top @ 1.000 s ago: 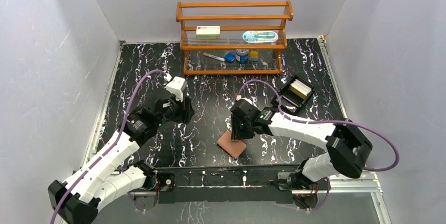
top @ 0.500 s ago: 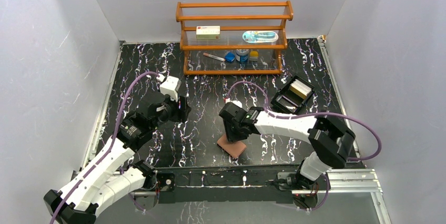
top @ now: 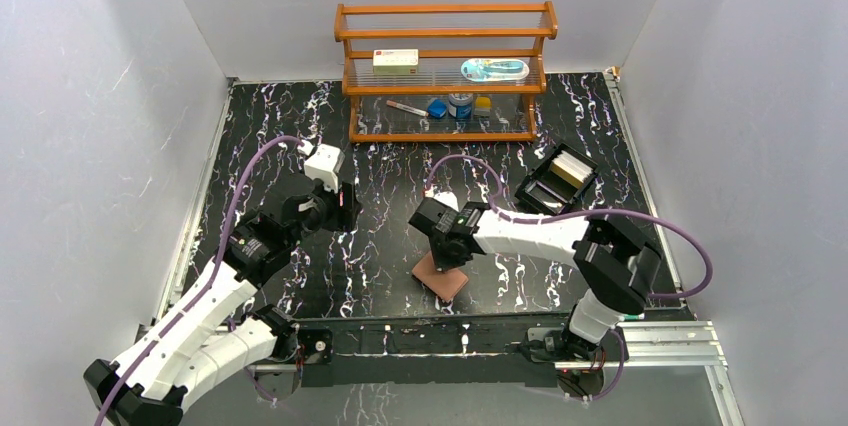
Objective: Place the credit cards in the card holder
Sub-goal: Open the card holder at the center of the board.
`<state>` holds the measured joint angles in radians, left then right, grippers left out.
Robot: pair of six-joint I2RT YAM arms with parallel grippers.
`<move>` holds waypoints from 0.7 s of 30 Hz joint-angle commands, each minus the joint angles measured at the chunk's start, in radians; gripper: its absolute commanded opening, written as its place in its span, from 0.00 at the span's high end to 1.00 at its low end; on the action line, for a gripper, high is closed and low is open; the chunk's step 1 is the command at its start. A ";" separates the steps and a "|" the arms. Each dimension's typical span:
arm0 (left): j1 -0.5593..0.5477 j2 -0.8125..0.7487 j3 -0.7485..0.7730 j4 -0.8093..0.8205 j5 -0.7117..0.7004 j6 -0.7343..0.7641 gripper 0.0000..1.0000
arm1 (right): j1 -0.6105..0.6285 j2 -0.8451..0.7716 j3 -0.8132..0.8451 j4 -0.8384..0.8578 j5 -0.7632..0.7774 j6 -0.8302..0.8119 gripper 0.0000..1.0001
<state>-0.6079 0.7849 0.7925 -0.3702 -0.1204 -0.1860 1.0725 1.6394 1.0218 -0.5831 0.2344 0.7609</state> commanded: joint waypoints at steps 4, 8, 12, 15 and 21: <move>0.000 0.008 -0.001 0.005 -0.042 0.000 0.45 | 0.002 -0.124 -0.019 0.046 0.009 0.053 1.00; 0.000 0.033 0.007 -0.021 -0.089 -0.056 0.46 | -0.010 -0.208 -0.028 0.087 -0.015 0.084 1.00; 0.000 0.099 0.051 -0.142 -0.118 -0.262 0.46 | -0.039 -0.305 -0.042 0.111 -0.033 0.147 1.00; 0.000 0.115 0.017 -0.123 0.023 -0.380 0.47 | -0.057 -0.382 -0.052 0.118 -0.027 0.185 1.00; 0.000 0.143 -0.022 -0.078 0.150 -0.407 0.48 | -0.060 -0.485 -0.108 0.184 -0.069 0.259 1.00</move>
<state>-0.6079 0.9173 0.7872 -0.4572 -0.0616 -0.5278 1.0134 1.2049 0.9504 -0.4881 0.2012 0.9455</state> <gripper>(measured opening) 0.520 0.031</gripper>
